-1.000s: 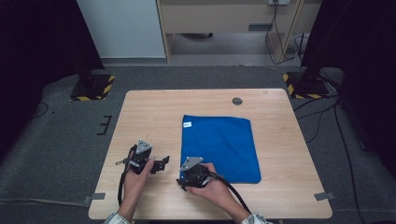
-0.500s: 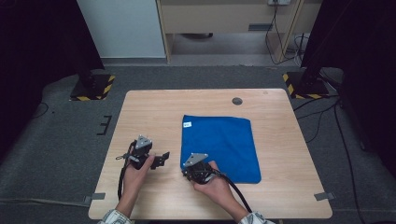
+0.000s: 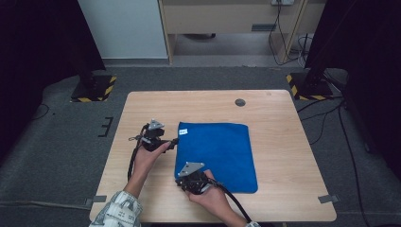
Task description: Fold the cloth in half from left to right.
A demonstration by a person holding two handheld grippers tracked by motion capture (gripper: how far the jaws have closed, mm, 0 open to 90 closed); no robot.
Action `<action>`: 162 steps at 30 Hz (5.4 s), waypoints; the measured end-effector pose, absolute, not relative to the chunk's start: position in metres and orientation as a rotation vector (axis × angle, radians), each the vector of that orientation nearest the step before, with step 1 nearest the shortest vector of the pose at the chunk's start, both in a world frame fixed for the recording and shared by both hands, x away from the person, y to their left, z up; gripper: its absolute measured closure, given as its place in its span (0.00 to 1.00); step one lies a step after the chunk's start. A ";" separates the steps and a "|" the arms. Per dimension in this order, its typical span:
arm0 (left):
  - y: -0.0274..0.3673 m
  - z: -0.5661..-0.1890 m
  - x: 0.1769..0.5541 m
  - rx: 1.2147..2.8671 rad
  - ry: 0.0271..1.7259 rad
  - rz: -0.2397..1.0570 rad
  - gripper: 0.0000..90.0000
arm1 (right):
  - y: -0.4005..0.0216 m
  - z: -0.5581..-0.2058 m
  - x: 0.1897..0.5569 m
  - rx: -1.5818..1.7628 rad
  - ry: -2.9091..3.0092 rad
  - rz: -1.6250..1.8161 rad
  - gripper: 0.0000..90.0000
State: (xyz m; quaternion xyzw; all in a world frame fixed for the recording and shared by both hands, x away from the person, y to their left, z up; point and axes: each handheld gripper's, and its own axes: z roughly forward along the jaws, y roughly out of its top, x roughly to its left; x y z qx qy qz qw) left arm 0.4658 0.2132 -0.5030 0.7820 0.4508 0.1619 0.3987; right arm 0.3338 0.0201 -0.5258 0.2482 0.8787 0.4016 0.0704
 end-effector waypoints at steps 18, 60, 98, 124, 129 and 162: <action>0.202 -0.517 0.516 2.012 1.171 0.434 0.43 | 0.034 -0.530 0.315 0.749 2.642 1.202 0.93; 0.200 -0.502 0.522 1.967 1.171 0.410 0.98 | 0.031 -0.509 0.299 0.725 2.553 1.225 0.95; 0.186 -0.479 0.522 1.995 1.175 0.445 0.99 | 0.026 -0.489 0.292 0.842 2.426 1.374 0.96; 0.105 -0.487 0.523 2.066 1.071 0.403 0.98 | -0.041 -0.498 0.279 0.896 2.402 1.290 0.96; 0.099 -0.490 0.524 2.065 1.064 0.386 0.98 | -0.046 -0.502 0.279 0.904 2.404 1.273 0.96; 0.065 -0.492 0.521 2.017 1.052 0.333 0.98 | -0.083 -0.505 0.272 0.927 2.391 1.245 0.95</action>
